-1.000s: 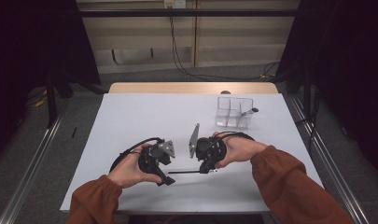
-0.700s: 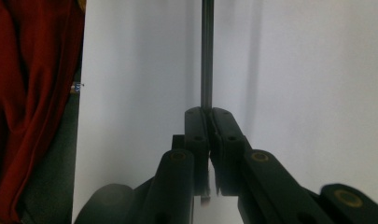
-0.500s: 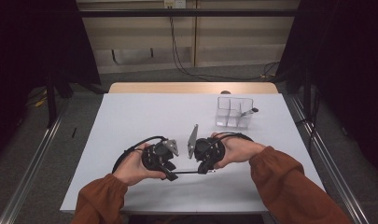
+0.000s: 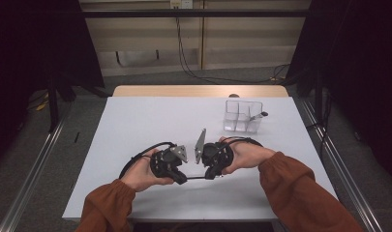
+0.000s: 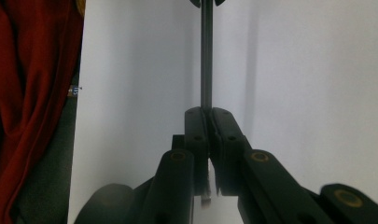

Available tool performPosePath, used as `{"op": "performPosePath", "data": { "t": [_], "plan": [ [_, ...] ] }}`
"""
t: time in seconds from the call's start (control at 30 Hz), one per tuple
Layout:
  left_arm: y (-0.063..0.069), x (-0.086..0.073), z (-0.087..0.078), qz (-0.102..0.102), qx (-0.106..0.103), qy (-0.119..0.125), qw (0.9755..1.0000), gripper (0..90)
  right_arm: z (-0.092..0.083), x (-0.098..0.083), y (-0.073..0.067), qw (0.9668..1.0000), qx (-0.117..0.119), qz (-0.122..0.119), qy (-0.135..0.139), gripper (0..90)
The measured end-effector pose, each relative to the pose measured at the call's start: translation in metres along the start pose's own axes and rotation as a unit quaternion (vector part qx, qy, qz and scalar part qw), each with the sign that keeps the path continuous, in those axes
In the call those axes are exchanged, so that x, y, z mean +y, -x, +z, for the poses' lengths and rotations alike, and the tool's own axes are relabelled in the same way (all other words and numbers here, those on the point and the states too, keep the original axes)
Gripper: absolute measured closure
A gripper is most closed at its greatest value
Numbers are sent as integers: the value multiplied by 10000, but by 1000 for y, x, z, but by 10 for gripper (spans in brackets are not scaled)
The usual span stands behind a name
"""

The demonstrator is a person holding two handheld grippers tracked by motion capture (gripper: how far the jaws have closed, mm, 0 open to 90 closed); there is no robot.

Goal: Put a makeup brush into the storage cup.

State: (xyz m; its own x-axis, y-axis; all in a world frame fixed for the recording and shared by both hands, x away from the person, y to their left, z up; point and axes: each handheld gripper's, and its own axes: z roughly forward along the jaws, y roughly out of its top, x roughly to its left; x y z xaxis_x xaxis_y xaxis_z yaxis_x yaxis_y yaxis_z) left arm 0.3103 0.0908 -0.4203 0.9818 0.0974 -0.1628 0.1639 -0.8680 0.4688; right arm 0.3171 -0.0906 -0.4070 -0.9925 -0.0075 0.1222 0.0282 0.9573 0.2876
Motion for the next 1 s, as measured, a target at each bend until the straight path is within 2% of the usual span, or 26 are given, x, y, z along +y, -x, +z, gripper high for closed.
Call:
{"op": "performPosePath", "data": {
  "t": [0.03, 0.1, 0.23, 0.33, 0.5, 0.53, 0.6, 0.8, 0.93, 1.0],
  "plan": [
    [0, 0, 0, -48, -1, 21, 10000, 836, 0, 0, 0, 10000, -8, 5, -14, 866],
    [1, 0, 1, 6, -3, -8, 10000, 841, 0, 0, 0, 10000, -17, -11, 4, 866],
    [2, 0, 1, -40, -40, 19, 10000, 854, 0, -2, 1, 10000, -29, 39, 33, 847],
    [1, -1, 0, -15, -22, 9, 10000, 854, 0, -4, 2, 9999, -41, 87, 143, 817],
    [-1, -4, 1, -152, -53, 77, 9998, 855, 0, -8, 1, 9993, -94, 215, 289, 748],
    [-2, -5, 1, -115, -62, 50, 9999, 854, 0, -9, 2, 9990, -132, 197, 378, 718],
    [-1, -6, 1, -204, -77, 119, 9997, 854, 0, -12, 4, 9984, -171, 283, 455, 687],
    [-1, -7, -2, -223, -33, 178, 9996, 854, -7, -18, 4, 9961, -284, 456, 694, 524],
    [0, -9, -5, -296, -2, 292, 9991, 854, -9, -23, 3, 9941, -426, 547, 833, 401],
    [0, -10, -5, -314, 0, 317, 9990, 854, -9, -25, 1, 9929, -541, 585, 888, 380]
  ]
}}
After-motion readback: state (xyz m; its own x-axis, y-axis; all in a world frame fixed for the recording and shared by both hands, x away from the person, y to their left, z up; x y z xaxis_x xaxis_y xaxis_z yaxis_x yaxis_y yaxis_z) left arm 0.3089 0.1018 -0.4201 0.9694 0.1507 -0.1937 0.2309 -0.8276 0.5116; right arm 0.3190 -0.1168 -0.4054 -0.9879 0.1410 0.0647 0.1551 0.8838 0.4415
